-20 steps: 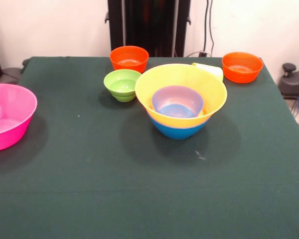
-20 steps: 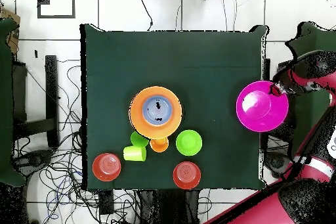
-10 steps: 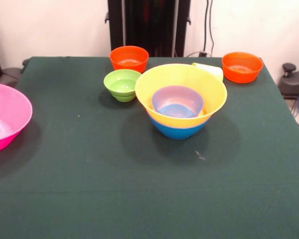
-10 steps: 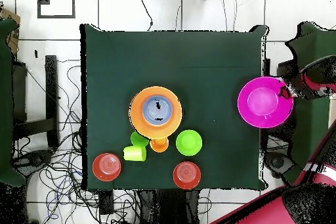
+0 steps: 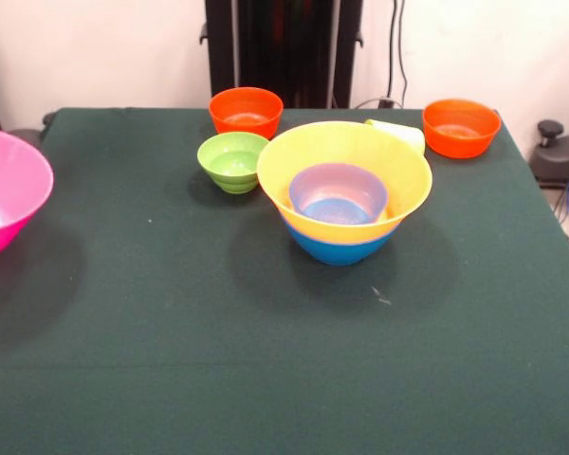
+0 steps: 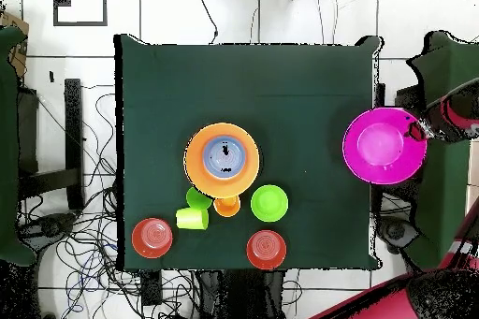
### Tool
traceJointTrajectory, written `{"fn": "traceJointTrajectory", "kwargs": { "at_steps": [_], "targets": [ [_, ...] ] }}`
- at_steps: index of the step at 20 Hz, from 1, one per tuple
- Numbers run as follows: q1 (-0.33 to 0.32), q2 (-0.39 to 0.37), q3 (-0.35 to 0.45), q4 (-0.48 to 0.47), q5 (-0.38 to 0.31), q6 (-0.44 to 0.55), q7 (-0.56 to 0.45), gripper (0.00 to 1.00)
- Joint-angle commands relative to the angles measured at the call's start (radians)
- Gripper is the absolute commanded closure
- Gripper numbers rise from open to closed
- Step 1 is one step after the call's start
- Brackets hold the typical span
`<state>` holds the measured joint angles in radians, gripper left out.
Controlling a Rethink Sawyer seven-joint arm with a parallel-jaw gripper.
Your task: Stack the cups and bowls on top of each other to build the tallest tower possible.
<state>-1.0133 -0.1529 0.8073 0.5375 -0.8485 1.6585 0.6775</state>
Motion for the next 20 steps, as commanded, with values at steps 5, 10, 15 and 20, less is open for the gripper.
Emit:
{"fn": "traceJointTrajectory", "kwargs": {
  "at_steps": [5, 10, 15, 20],
  "targets": [
    [0.102, -0.119, -0.134, 0.136, 0.147, 0.064, 0.359, 1.00],
    [0.110, -0.182, -0.174, 0.224, 0.242, 0.051, 0.441, 1.00],
    [0.111, -0.260, -0.196, 0.309, 0.351, 0.060, 0.507, 1.00],
    [0.097, -0.367, -0.223, 0.434, 0.438, -0.013, 0.545, 1.00]
  ]
}}
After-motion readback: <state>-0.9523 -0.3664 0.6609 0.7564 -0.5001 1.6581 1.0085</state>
